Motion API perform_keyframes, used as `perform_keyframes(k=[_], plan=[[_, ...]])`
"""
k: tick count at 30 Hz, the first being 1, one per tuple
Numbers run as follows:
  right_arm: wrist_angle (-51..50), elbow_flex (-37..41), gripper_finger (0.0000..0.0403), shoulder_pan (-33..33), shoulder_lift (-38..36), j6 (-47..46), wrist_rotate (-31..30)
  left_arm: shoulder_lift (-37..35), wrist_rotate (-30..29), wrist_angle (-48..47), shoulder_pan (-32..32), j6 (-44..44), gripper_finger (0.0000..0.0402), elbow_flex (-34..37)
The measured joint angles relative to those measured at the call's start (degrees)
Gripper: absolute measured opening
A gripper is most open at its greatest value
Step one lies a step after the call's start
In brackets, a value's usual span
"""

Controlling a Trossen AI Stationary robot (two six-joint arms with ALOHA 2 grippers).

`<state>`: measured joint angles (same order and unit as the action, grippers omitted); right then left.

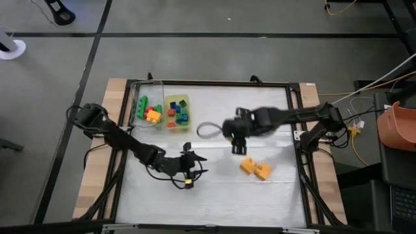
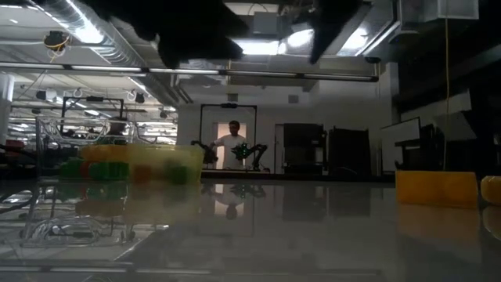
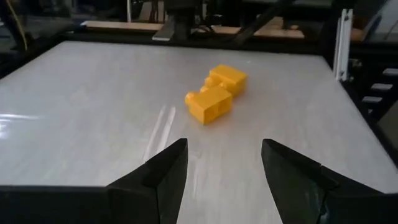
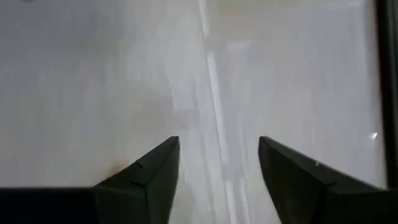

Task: Sort blocks by size
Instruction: Put the large yellow game piece into the transparent bin

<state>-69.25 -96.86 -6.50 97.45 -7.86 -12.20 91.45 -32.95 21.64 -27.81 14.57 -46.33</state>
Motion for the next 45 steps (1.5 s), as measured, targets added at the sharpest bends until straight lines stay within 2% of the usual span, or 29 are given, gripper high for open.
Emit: perform_keyframes(k=[2, 10, 14, 17, 25, 45], plan=[[-2.54, 0.46, 0.0216, -3.65, -0.01, -6.80, -0.89, 1.32, 0.67, 0.73, 0.82, -0.54, 0.0191, 0.00], [-2.31, 7.68, 0.0216, -18.50, 0.08, -37.96, -6.65, 2.09, 0.80, 0.02, 1.41, -1.99, 0.0191, 0.00], [0.06, 12.71, 0.0216, -23.99, 0.11, -52.30, -9.04, 2.09, 0.81, -0.04, 1.22, -3.36, 0.0191, 0.00], [3.22, 16.57, 0.0216, -26.83, 0.11, -59.52, -9.23, 2.09, 0.79, -0.03, 1.24, -3.50, 0.0191, 0.00], [12.19, 23.94, 0.0216, -31.29, 0.16, -64.99, -7.72, 2.09, 0.79, -0.05, 1.22, -3.10, 0.0191, 0.00], [9.47, 24.77, 0.0216, -31.41, 11.83, -63.69, -9.05, 2.07, 0.77, -0.19, 1.22, -2.58, 0.0191, -0.02]])
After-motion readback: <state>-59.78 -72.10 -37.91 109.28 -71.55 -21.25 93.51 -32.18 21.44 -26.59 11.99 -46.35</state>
